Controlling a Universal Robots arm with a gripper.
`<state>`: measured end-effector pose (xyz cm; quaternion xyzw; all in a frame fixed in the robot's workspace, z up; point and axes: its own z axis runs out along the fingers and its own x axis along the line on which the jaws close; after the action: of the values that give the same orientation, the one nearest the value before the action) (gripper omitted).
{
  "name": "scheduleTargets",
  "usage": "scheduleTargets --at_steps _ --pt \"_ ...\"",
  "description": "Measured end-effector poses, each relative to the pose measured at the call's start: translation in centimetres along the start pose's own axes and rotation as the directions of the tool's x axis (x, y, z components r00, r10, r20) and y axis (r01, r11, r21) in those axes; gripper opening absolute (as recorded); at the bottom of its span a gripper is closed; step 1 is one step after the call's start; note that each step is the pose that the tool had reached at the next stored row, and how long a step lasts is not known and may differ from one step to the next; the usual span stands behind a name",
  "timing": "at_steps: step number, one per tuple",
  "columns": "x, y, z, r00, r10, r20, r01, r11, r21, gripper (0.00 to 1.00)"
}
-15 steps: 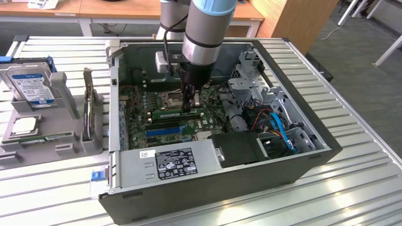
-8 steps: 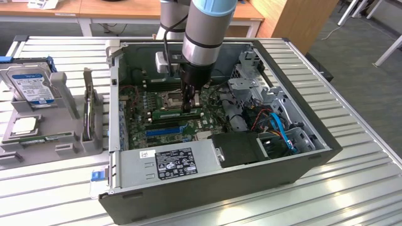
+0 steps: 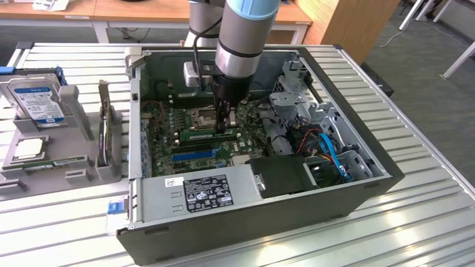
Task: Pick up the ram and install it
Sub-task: 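Insert the ram into the slot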
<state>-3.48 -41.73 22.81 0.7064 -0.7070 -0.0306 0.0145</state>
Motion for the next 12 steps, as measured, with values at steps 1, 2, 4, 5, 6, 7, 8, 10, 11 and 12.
scheduleTargets --at_steps 1,2,4,5,6,7,8,10,11,12 --pt "0.0 0.0 0.01 1.0 0.0 -0.0001 0.0 1.0 -0.0001 0.12" --pt "0.0 0.0 0.01 1.0 0.0 -0.0002 0.0 1.0 -0.0001 0.12" --pt "0.0 0.0 0.04 1.0 0.0 0.0 0.0 1.0 0.0 0.12" --pt "0.0 0.0 0.06 1.0 0.0 0.0001 0.0 1.0 0.0 0.12" --pt "0.0 0.0 0.08 1.0 0.0 0.0001 0.0 1.0 0.0 0.12" --pt "0.0 0.0 0.1 1.0 0.0 -0.0001 0.0 1.0 -0.0001 0.12" --pt "0.0 0.0 0.12 1.0 0.0 -0.0001 0.0 1.0 0.0 0.12" --pt "0.0 0.0 0.17 1.0 0.0 0.0 0.0 1.0 0.0 0.12" --pt "0.0 0.0 0.2 1.0 0.0 -0.0001 0.0 1.0 0.0 0.12" --pt "0.01 0.0 0.23 1.0 0.0 0.0 0.0 1.0 0.0 0.12"
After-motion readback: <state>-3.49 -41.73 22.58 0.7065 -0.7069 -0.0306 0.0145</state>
